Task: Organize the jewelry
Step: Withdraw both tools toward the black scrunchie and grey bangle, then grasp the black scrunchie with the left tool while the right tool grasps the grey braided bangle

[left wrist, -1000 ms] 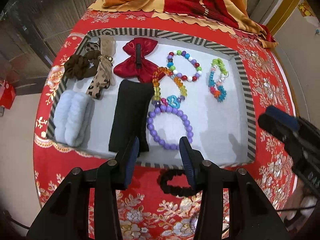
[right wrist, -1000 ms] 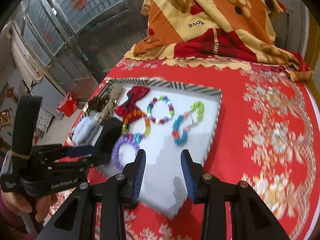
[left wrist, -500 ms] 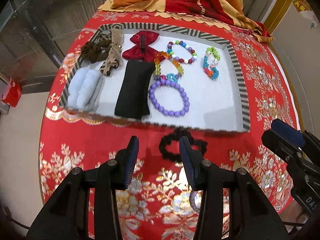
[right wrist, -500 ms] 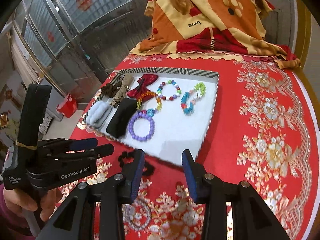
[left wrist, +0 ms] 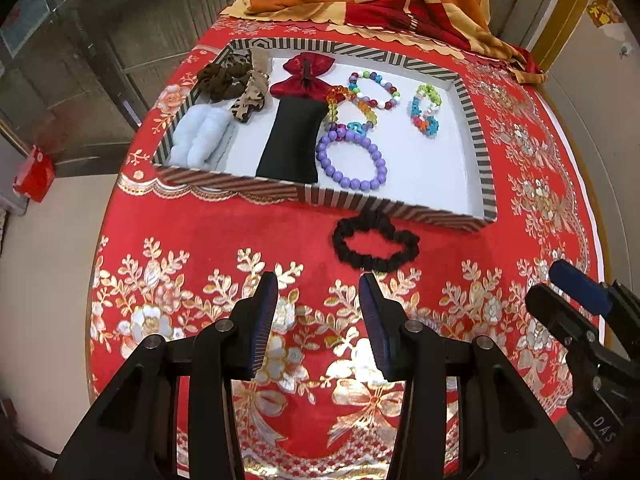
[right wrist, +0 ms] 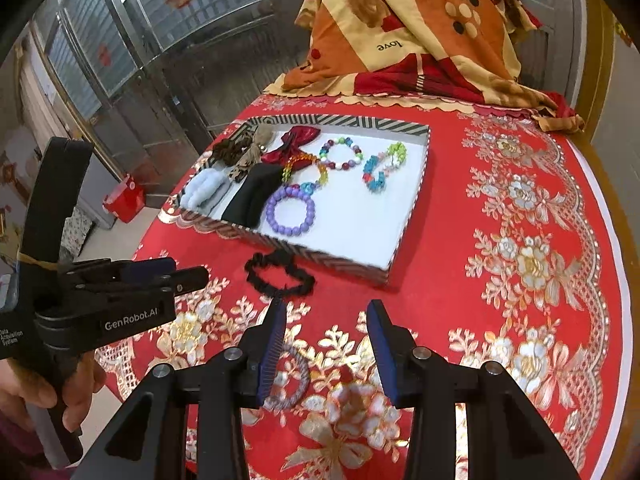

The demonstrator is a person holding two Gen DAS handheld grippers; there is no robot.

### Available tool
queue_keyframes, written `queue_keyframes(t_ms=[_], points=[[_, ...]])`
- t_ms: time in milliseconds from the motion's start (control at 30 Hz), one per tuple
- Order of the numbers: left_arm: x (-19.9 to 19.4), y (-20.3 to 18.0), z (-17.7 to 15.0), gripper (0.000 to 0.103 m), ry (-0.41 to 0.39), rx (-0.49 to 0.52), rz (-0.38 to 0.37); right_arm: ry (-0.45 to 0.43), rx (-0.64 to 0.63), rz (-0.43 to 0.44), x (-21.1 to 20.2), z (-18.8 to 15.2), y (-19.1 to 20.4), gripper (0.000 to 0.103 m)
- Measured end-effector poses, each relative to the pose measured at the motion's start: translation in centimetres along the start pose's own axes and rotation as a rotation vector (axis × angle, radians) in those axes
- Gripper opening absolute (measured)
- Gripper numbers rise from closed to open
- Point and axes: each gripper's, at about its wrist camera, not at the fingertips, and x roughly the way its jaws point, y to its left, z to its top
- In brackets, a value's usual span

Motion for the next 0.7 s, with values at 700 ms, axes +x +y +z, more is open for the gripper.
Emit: queue_keyframes(t_ms=[700], points=[[-0.1,0.4,-1.6,0.041,0.013,-0.009,0.008,0.07,-0.006,-0.004,1.5,-2.7,1.3,0.04]])
